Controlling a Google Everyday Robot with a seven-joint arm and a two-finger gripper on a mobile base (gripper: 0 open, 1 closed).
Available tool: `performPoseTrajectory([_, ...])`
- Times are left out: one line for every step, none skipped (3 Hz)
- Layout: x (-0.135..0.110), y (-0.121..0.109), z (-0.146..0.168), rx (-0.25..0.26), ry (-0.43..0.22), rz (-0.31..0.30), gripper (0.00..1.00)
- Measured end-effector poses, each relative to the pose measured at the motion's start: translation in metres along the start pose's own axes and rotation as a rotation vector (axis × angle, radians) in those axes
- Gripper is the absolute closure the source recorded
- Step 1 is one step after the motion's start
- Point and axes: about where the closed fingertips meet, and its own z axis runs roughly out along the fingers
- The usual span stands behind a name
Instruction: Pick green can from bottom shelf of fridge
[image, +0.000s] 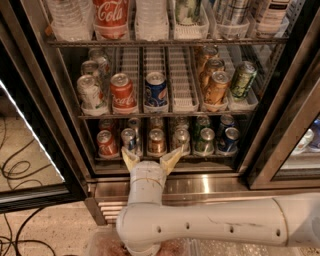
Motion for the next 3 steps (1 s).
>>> performPoseTrajectory([0.042,0.004,0.037,0.116,0.103,0.008,0.0])
performPoseTrajectory([0.101,0.006,0.075,0.193,0.237,0.025,0.0])
performPoseTrajectory([0.103,0.013,0.077,0.167,0.243,0.028,0.0])
